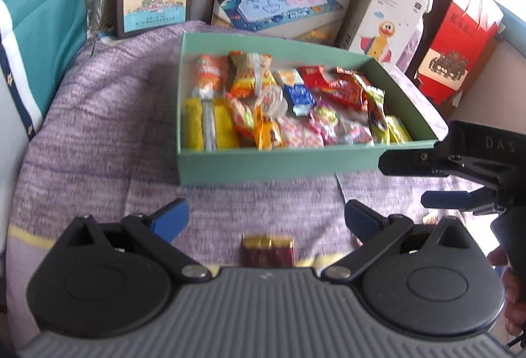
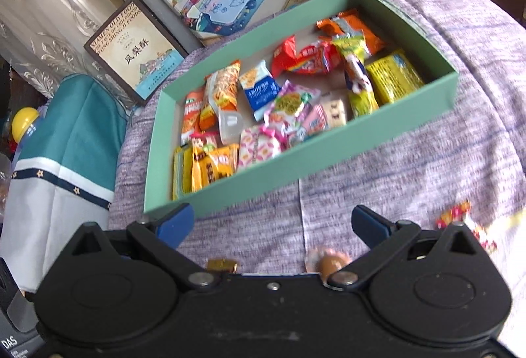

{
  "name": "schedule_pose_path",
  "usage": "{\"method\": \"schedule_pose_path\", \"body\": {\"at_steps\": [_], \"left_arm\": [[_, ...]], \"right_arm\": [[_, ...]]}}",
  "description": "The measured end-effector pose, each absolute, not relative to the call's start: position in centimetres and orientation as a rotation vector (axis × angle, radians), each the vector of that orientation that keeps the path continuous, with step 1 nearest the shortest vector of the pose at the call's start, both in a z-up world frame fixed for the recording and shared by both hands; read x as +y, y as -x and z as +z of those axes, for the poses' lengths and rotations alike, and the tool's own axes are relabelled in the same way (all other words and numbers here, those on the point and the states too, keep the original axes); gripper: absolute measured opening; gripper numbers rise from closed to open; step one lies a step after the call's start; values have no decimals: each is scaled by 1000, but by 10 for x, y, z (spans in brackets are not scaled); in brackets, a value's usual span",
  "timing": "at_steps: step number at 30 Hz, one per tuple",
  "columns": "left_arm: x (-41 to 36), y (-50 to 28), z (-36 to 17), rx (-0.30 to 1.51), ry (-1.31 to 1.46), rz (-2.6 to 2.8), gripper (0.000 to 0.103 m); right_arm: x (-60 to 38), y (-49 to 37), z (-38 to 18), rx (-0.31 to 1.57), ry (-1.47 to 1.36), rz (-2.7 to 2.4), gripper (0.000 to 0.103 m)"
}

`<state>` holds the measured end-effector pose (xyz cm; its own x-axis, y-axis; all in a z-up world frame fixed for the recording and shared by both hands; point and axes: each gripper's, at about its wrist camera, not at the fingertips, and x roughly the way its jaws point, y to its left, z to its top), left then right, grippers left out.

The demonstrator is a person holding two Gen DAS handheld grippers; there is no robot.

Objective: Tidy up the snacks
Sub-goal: 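Move the left tool to the red wrapper packet while the right tool reaches the chocolate bar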

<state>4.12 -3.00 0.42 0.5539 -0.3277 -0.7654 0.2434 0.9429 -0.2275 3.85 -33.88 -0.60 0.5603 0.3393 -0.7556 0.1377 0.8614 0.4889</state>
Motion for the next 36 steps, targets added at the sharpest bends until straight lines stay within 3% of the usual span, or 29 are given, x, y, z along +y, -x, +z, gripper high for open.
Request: {"method": "schedule_pose_path", "body": {"at_steps": [17, 35, 36], "left_arm": [[12, 2, -10, 962, 77, -326, 103], [33, 37, -46, 1182, 144, -358, 103], [32, 38, -48, 1171, 126, -349, 99]], "right_arm": [[-342, -7, -10, 1011, -536, 96, 103], [-316, -5, -25, 1042, -531, 200, 103], [-309, -6, -25, 1043, -508, 222, 103]]}}
